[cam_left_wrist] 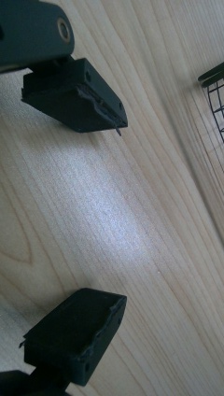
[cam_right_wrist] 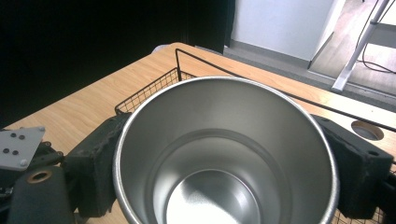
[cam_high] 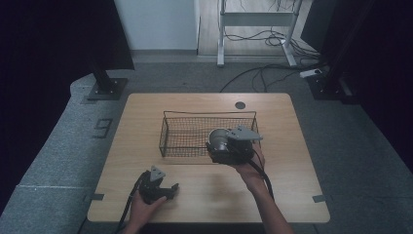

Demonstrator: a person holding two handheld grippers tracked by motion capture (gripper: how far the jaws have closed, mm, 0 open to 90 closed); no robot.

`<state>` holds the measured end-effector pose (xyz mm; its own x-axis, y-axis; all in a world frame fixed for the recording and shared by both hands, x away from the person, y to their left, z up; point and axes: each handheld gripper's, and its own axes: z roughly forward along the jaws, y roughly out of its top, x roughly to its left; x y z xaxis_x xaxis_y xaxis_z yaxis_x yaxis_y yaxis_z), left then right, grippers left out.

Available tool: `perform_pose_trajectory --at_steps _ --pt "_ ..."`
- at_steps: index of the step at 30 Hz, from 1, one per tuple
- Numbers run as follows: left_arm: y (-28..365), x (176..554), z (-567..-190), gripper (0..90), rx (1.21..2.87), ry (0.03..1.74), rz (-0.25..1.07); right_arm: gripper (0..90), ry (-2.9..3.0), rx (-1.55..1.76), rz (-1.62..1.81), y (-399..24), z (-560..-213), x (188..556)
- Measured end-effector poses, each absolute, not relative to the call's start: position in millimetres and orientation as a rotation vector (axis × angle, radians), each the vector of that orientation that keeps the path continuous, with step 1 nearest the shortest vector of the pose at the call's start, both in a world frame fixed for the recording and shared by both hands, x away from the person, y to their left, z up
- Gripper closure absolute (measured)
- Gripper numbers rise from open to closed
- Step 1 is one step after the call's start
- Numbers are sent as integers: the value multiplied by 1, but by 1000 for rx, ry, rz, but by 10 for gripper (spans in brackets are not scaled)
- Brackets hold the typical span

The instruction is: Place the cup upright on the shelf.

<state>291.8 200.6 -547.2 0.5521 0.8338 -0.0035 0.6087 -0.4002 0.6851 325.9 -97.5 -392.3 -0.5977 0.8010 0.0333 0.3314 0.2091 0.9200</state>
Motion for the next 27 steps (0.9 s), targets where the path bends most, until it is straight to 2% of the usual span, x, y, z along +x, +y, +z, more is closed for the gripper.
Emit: perform_pose_trajectory --at_steps 27 --pt "201 292 -547 137 2147 1154 453 133 1999 1129 1338 -104 -388 354"
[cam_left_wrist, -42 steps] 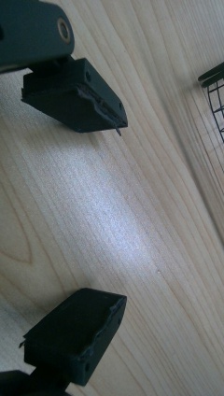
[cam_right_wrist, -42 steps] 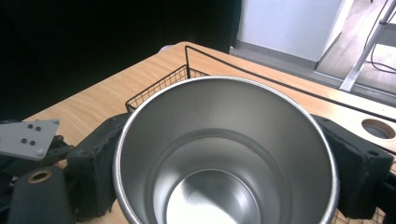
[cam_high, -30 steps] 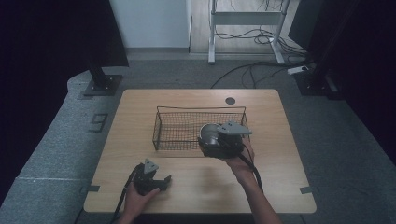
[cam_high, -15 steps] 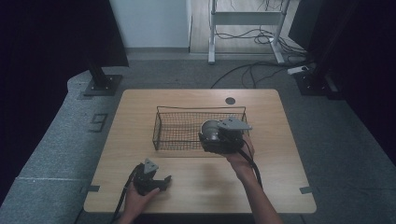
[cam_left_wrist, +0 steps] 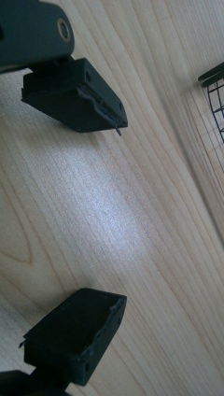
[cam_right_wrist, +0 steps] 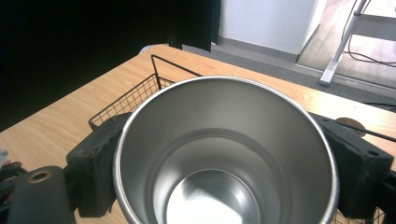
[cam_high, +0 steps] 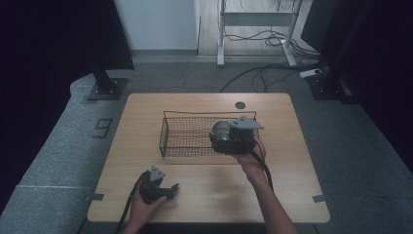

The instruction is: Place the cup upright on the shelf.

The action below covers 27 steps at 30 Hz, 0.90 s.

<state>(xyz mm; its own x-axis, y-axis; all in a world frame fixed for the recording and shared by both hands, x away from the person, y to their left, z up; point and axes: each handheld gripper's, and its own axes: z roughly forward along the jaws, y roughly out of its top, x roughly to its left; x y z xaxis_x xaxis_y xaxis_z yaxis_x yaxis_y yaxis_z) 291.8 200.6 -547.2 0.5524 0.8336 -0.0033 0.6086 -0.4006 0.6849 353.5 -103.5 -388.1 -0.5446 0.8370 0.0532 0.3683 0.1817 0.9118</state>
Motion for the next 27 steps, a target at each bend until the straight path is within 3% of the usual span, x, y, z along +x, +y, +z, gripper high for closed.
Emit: perform_pose_trajectory --at_steps 27 --pt "201 292 -547 137 2144 1155 453 133 1982 1204 1242 -106 -396 399"
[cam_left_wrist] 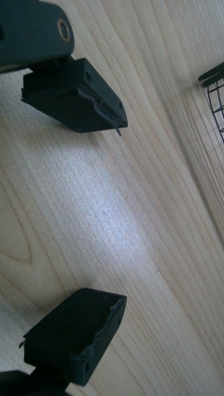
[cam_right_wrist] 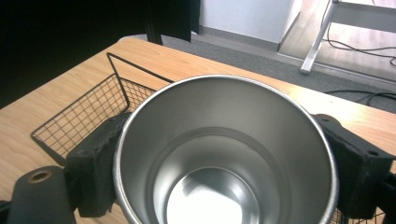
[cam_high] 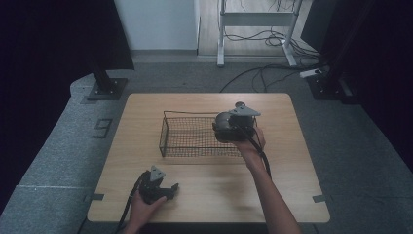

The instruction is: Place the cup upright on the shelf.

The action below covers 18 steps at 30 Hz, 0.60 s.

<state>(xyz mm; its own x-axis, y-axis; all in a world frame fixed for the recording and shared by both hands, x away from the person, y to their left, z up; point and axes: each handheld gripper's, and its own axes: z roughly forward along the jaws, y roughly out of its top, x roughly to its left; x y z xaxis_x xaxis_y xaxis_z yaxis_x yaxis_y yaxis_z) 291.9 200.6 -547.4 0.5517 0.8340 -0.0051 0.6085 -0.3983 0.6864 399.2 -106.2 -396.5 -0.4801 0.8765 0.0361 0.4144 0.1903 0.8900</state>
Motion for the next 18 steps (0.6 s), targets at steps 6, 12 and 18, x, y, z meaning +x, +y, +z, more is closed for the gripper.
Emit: perform_pose_trajectory --at_steps 6,12,18 --pt "201 292 -547 137 2144 1155 453 133 1976 1247 1220 -107 -403 413" --pt "201 292 -547 137 2143 1155 452 134 1979 1271 1172 -107 -412 423" --pt "200 292 -547 137 2143 1156 453 134 1988 1289 1153 -106 -419 430"
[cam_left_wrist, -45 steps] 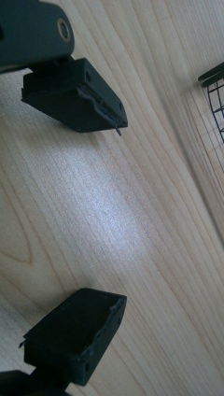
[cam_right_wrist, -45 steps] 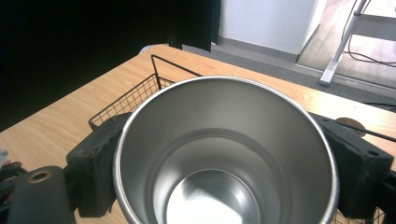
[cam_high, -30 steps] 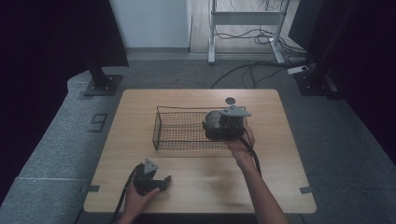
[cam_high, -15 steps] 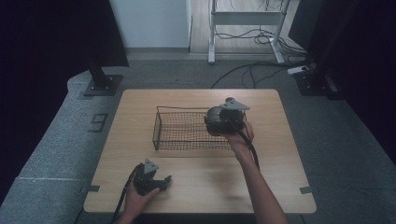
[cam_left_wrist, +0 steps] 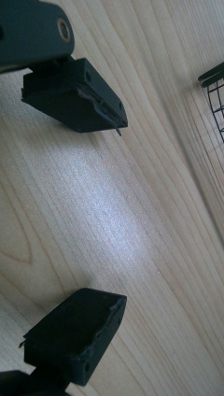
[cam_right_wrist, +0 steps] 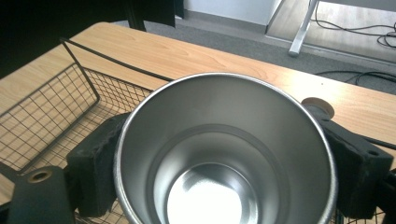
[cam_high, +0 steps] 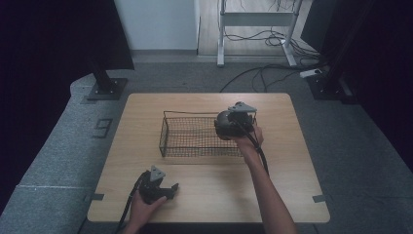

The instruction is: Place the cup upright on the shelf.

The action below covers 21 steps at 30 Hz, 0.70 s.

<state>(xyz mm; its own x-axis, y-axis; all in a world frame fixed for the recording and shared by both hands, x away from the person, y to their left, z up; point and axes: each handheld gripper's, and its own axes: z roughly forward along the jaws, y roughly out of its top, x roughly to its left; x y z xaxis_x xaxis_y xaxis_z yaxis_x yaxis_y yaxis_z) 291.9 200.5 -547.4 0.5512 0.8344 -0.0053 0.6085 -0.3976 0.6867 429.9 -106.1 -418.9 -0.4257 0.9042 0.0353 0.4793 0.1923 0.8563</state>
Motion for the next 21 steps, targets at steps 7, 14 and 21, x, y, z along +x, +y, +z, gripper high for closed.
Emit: perform_pose_trajectory --at_steps 7,14,21 --pt "201 292 -547 137 2145 1154 453 133 2001 1318 1125 -105 -430 438" --pt "201 292 -547 137 2147 1155 451 133 2026 1381 1102 -105 -447 448" --pt "201 292 -547 137 2146 1155 451 133 2061 1397 1060 -101 -457 453"
